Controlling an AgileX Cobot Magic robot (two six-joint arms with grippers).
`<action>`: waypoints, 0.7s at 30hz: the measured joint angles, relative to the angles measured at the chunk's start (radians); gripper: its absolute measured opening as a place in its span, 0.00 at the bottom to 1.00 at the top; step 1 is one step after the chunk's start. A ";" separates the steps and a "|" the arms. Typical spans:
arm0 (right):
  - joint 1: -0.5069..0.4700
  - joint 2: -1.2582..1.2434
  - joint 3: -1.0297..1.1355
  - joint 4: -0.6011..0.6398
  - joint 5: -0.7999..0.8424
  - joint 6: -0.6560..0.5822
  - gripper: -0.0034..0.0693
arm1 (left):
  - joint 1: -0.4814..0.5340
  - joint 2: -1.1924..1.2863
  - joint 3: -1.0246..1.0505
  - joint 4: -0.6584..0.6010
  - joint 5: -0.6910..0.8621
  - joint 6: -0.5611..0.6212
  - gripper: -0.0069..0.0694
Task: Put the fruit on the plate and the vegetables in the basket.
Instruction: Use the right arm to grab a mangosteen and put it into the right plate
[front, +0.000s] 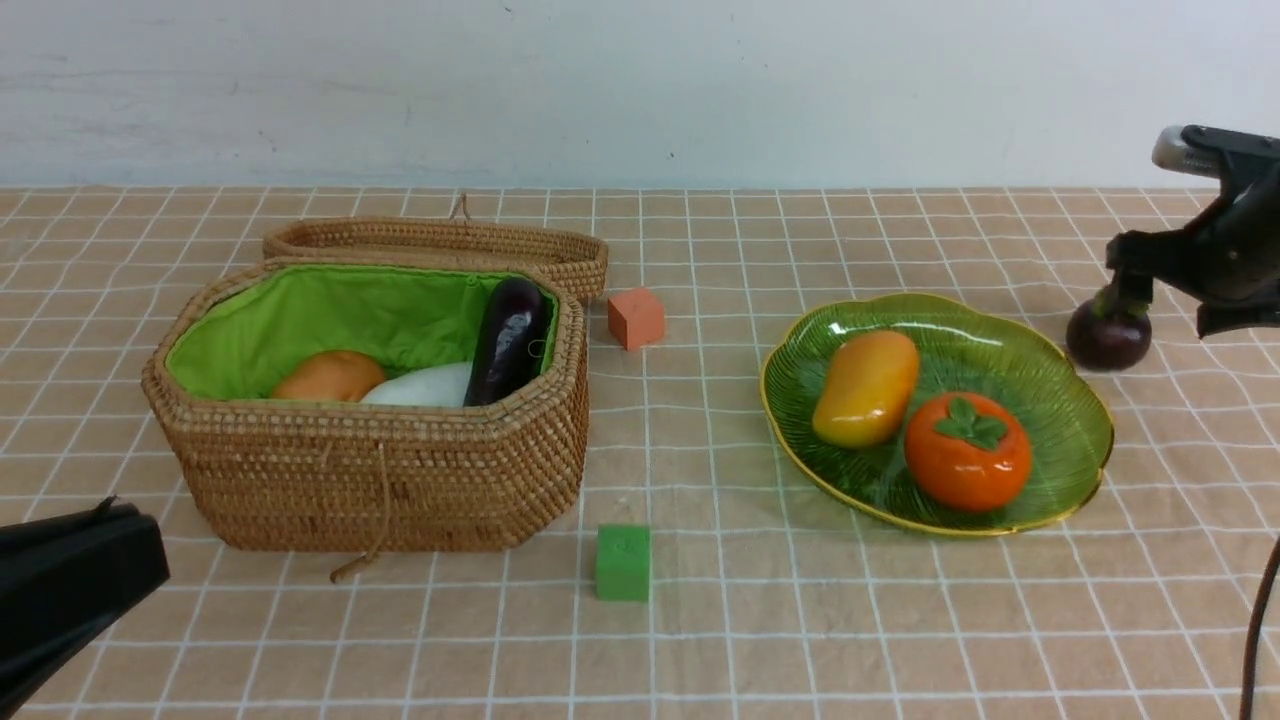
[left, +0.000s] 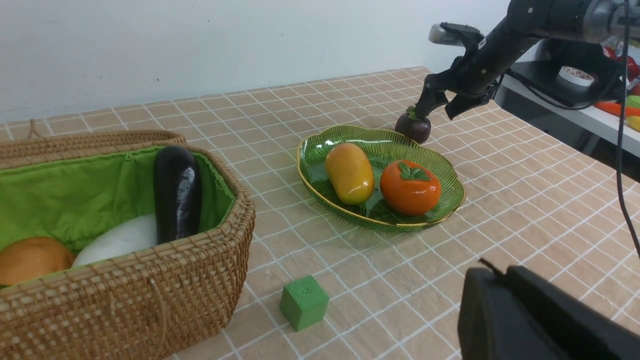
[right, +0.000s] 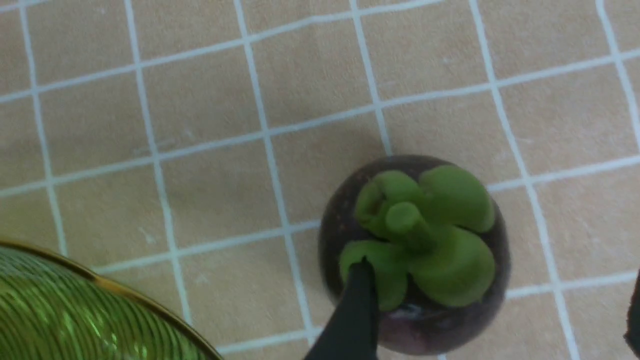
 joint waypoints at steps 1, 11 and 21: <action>0.000 0.007 0.000 0.012 -0.017 0.000 0.97 | 0.000 0.000 0.000 0.000 0.000 -0.001 0.12; 0.006 0.033 0.000 0.022 -0.022 -0.049 0.92 | 0.000 0.000 0.000 -0.004 0.000 -0.002 0.13; 0.009 -0.018 -0.043 0.029 0.181 -0.041 0.90 | 0.000 0.000 0.000 -0.005 0.001 -0.003 0.14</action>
